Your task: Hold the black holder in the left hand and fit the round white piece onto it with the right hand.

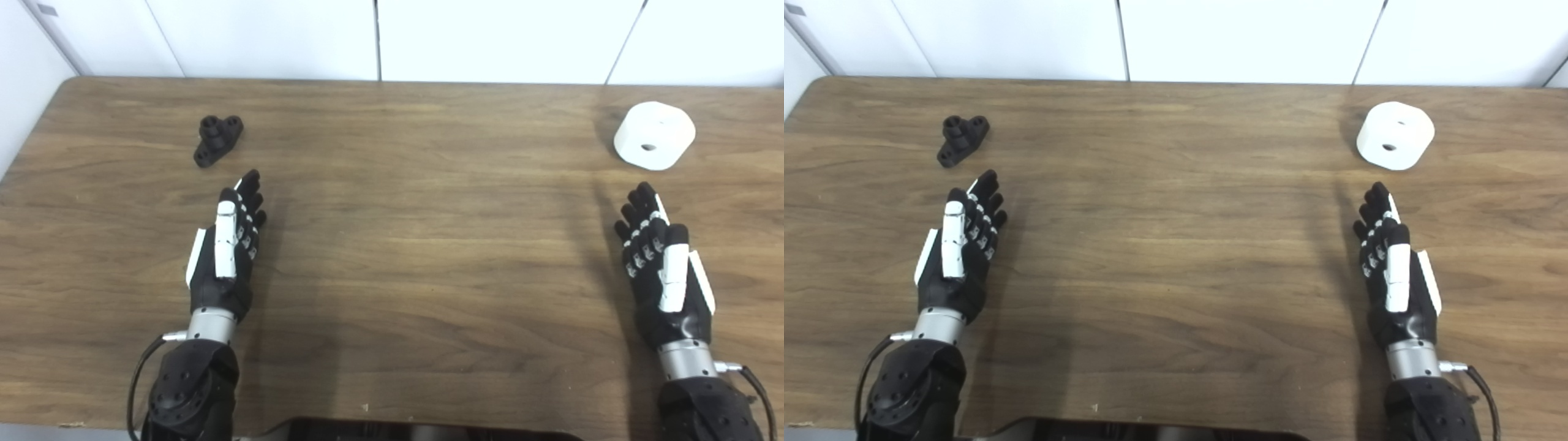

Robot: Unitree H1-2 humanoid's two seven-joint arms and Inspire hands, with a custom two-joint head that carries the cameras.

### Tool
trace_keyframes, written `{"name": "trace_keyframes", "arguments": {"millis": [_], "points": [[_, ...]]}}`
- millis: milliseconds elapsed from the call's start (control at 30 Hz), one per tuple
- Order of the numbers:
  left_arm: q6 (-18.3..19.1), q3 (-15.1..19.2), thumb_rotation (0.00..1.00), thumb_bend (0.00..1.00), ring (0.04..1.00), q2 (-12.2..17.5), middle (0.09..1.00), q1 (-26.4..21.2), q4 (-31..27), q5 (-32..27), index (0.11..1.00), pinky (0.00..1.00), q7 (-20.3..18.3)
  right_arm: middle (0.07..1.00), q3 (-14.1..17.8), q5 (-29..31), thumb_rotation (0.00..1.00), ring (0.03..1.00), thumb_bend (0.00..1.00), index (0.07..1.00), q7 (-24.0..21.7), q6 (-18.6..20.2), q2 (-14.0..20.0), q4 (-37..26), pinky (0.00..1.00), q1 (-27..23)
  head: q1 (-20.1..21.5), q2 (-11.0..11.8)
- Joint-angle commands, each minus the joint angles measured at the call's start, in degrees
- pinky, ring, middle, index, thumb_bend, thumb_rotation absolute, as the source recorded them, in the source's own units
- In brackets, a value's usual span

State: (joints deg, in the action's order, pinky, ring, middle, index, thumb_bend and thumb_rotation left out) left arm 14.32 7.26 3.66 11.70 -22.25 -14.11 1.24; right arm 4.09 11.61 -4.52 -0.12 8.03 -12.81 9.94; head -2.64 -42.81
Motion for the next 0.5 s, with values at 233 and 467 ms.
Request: {"name": "trace_keyframes", "arguments": {"millis": [233,467], "points": [[-3.67,-0.11,1.0,0.43,1.0,-0.23,0.997,2.12,0.51,0.12,0.947,1.0,-1.31,0.995,-0.36,-1.18,1.0,1.0,0.6,0.993,0.17,-4.28,-1.74,0.1,1.0,0.4,0.06,1.98],[-5.45,-0.14,1.0,0.44,1.0,-0.13,0.998,2.47,1.53,1.1,0.944,1.0,-1.95,0.991,-0.51,-1.59,1.0,0.982,0.6,0.992,0.0,-6.43,-1.73,1.78,1.0,0.44,0.02,3.3]]}}
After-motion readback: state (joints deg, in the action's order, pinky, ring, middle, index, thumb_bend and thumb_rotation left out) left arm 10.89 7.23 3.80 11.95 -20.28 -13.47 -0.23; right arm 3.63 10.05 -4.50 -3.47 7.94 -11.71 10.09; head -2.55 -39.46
